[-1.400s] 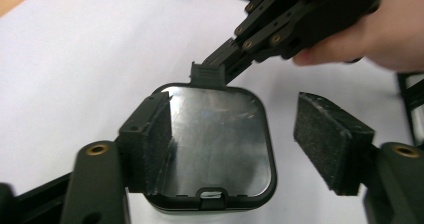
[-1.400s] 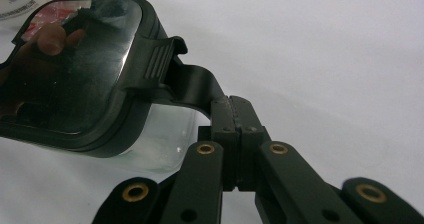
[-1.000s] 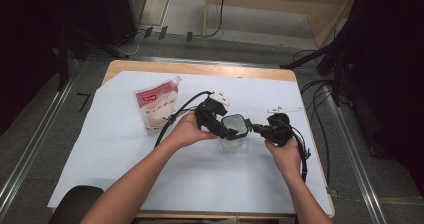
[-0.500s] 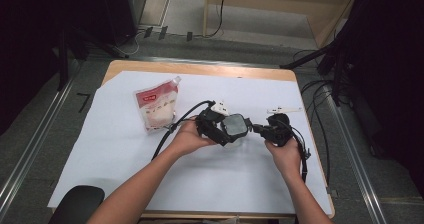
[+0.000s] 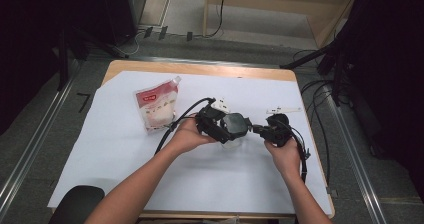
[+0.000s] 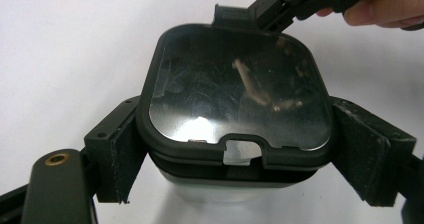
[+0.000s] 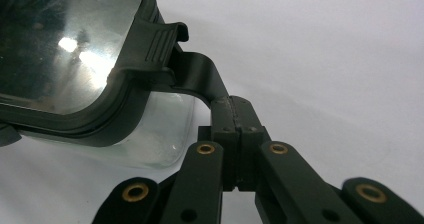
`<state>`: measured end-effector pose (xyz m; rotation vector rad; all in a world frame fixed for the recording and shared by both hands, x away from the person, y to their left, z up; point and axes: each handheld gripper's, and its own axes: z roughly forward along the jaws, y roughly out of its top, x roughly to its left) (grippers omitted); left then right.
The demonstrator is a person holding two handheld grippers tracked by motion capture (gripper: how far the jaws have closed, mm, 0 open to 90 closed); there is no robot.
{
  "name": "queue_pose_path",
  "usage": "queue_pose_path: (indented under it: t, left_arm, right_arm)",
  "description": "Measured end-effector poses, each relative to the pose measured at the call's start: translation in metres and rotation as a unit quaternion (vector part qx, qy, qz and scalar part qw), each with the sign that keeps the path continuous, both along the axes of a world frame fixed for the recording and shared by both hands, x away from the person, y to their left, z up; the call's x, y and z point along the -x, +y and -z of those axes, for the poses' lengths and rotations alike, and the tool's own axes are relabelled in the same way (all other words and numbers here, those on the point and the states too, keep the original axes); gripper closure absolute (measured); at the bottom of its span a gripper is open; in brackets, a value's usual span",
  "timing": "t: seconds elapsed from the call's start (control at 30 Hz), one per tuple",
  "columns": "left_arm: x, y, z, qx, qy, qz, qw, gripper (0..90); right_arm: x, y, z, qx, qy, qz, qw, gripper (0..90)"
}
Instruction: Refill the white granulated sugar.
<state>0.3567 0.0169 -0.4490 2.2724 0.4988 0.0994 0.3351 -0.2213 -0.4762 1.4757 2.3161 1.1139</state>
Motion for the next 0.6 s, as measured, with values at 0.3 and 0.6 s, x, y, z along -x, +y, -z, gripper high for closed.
queue_pose_path:
  t: [0.3,0.6]
  left_arm:
    - [-0.001,-0.004,-0.008,-0.002,-0.003,0.001,1.0,17.4]
    - [-0.001,-0.012,-0.026,0.036,0.012,0.025,0.999,35.0]
  right_arm:
    - [0.0,0.0,0.0,-0.001,0.0,-0.001,1.0,90.0]
    - [0.001,0.001,0.0,-0.005,0.003,-0.002,1.0,90.0]
